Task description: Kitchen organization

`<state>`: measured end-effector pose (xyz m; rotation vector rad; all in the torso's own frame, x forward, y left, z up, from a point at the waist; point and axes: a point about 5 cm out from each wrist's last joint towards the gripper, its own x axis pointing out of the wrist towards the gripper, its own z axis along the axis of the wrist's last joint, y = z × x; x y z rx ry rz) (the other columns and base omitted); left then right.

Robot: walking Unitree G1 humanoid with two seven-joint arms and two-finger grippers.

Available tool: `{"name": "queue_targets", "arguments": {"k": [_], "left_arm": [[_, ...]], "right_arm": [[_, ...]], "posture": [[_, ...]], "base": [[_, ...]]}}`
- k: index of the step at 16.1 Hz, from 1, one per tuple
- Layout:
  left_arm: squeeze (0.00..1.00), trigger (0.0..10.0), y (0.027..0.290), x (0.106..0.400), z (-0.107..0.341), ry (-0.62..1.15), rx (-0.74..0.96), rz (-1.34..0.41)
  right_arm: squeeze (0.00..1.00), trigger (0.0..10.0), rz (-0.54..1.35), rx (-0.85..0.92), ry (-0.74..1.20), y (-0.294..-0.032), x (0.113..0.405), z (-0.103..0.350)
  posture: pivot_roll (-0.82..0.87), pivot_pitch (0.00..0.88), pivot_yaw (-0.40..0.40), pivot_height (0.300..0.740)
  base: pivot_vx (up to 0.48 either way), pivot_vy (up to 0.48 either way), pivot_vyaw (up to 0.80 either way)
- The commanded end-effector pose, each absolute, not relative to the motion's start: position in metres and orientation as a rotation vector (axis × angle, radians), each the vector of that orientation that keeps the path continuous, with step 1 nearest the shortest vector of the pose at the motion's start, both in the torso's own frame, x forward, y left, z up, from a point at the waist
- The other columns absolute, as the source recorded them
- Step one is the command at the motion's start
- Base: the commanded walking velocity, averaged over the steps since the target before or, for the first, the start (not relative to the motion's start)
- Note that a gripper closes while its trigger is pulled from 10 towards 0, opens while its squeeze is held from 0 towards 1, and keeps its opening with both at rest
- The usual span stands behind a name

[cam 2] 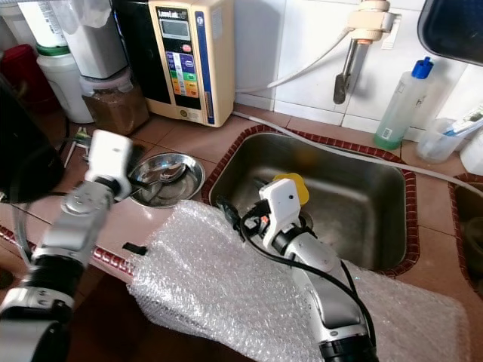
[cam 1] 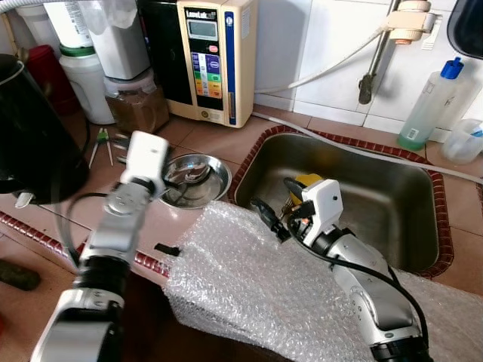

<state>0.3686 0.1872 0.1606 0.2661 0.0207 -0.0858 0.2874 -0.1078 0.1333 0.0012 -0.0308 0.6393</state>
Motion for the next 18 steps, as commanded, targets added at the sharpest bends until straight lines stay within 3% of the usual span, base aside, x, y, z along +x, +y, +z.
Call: {"name": "queue_targets", "arguments": {"k": [1, 6, 18], "left_arm": [[1.00, 10.0, 0.186, 0.373, 0.169, -0.004, 0.268, -0.088], [1.00, 10.0, 0.180, 0.376, 0.162, 0.102, 0.222, -0.246], [1.00, 10.0, 0.179, 0.373, 0.135, 0.268, 0.288, -0.306]], "right_arm": [[1.00, 10.0, 0.626, -0.001, -0.029, -0.109, 0.287, 0.132], [1.00, 10.0, 0.621, -0.005, -0.029, -0.108, 0.287, 0.131], [1.00, 10.0, 0.658, -0.015, -0.017, -0.104, 0.280, 0.128]], "posture": [[-0.04, 0.000, 0.068, 0.740], [-0.05, 0.000, 0.071, 0.740], [-0.06, 0.000, 0.078, 0.740]], "base": [[0.000, 0.000, 0.00], [0.000, 0.000, 0.00], [0.000, 0.000, 0.00]]}}
